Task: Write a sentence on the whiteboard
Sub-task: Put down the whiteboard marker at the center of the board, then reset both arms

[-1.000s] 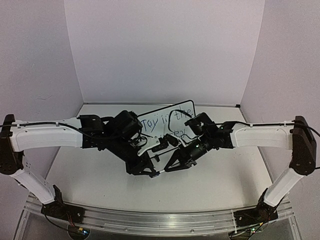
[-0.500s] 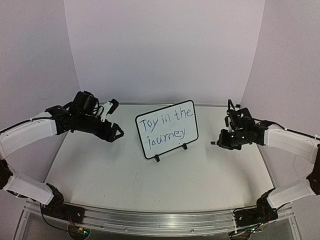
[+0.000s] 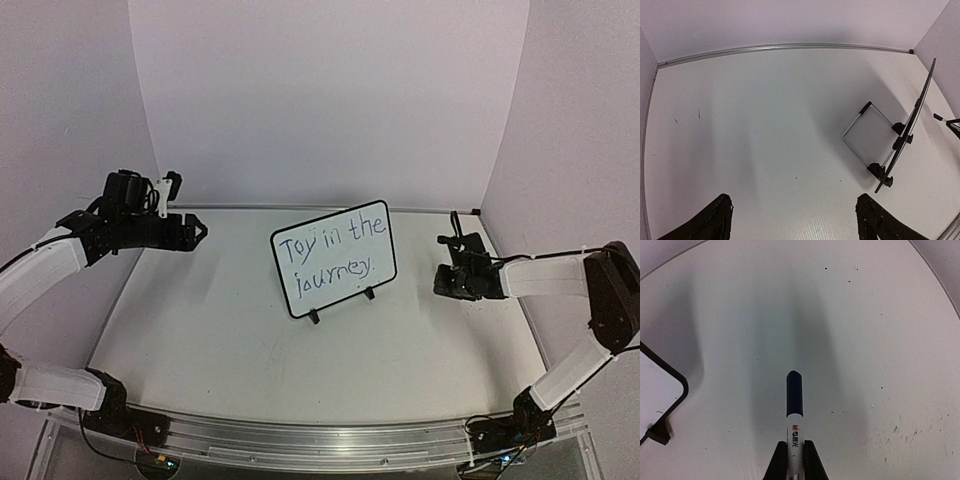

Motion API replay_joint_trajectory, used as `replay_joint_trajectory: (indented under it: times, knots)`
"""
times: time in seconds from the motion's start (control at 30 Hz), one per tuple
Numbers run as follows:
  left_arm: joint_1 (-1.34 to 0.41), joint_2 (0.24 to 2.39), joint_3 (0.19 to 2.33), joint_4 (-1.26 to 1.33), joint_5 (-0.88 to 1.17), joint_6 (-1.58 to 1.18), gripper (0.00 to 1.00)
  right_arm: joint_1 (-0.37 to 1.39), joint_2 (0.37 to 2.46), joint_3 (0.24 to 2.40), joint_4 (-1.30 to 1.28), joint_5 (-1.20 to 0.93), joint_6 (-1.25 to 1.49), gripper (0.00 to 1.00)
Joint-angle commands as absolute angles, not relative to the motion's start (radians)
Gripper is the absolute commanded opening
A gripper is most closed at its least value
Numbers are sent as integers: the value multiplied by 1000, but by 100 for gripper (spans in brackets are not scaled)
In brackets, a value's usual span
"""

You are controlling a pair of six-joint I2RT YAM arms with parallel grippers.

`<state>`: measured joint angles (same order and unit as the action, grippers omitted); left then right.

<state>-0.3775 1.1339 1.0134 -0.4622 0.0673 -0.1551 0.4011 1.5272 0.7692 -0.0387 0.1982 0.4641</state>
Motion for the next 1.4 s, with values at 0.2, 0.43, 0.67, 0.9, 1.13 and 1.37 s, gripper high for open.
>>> replay_joint_trajectory:
  times: [0.2,0.43,0.67,0.9,1.13,1.37]
  knots:
    - [-316,1130,1003,-427,47,-167,86,387,1556,703,112,217,472,29]
    - [-259,1141,1000,-422,69,-185,86,387,1422,680,27,249,450,52]
    - [-204,1168,1012,-438,67,-189,92,368,1369,738,-72,213,334,81]
    - [-117,1192,1017,-457,26,-199,99,260,1344,749,-89,127,287,98]
    - [-65,1131,1001,-436,-52,-190,100,115,1192,701,-74,68,243,98]
    - [-64,985,946,-370,-86,-120,100,89,914,536,93,53,224,98]
